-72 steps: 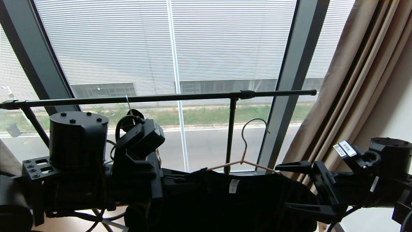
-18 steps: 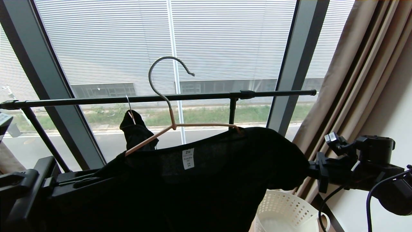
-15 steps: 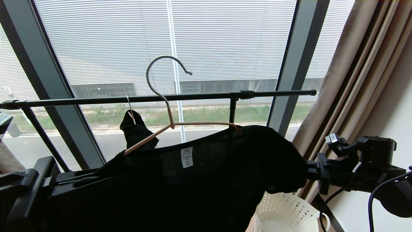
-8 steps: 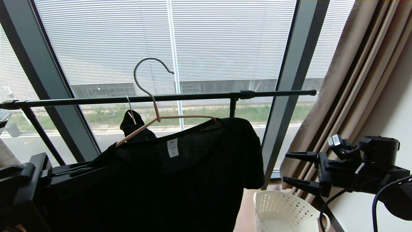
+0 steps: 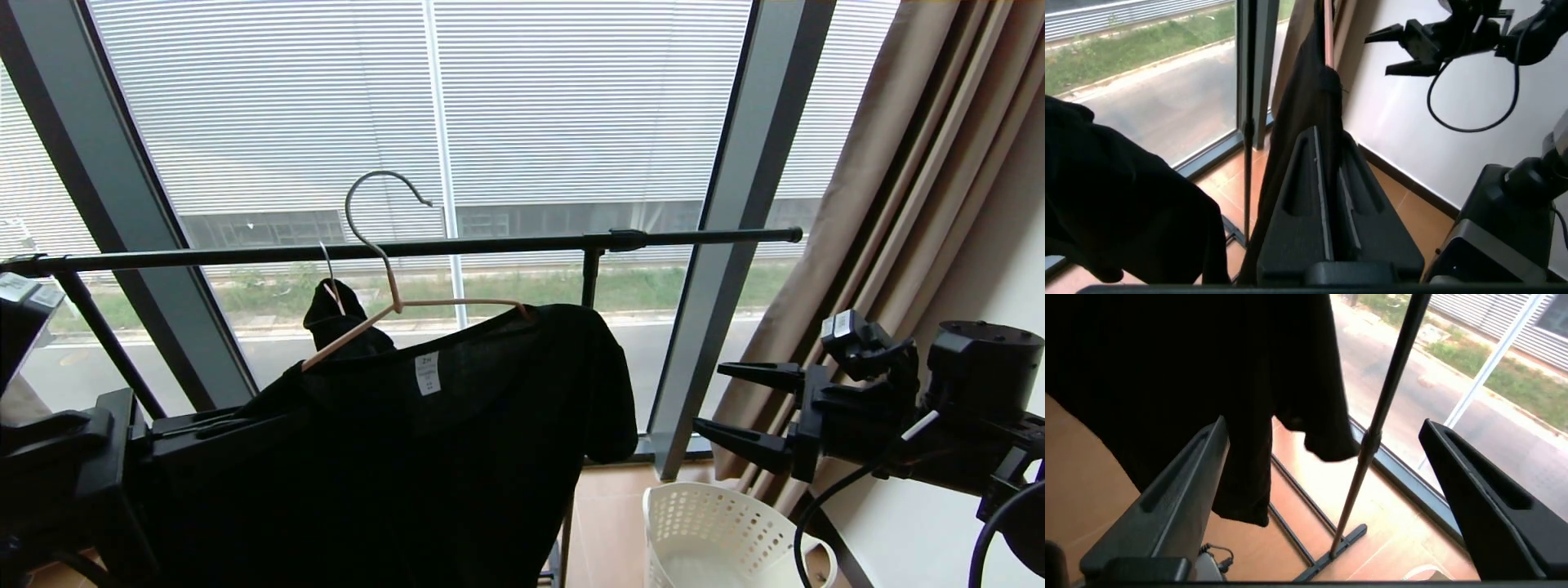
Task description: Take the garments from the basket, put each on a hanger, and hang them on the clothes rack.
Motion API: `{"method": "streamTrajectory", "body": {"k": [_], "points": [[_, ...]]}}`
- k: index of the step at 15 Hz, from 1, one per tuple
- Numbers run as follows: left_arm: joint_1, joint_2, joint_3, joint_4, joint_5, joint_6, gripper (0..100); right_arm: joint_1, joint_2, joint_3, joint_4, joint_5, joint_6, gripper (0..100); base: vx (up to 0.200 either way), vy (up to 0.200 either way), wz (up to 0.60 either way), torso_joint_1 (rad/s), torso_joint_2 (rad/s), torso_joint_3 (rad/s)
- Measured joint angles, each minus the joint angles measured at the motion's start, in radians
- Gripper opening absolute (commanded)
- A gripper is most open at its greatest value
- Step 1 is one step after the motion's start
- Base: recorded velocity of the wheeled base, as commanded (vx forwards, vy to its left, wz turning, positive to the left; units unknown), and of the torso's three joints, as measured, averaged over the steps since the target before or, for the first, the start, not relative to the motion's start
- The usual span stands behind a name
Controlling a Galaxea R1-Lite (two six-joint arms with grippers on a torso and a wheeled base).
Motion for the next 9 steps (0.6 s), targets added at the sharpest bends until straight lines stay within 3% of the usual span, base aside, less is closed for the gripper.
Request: {"method": "streamTrajectory", "body": {"k": [2, 5, 9], "points": [[0.001, 0.007, -0.006, 0.001, 0.029, 0.0, 0, 0.037, -0.024, -0.007, -0.004, -0.07, 0.062, 100, 0.0, 0.0, 0.0, 0.0, 0.0, 0.0], [-0.006, 0.032, -0.025, 0.009, 0.091, 0.0, 0, 0.076, -0.039, -0.021, -0.004, -0.147, 0.074, 100, 0.0, 0.0, 0.0, 0.0, 0.0, 0.0], [-0.088, 0.091, -0.074, 0.011, 0.247, 0.001, 0, 0.087, -0.04, -0.032, -0.002, -0.155, 0.074, 100, 0.0, 0.0, 0.0, 0.0, 0.0, 0.0]]}}
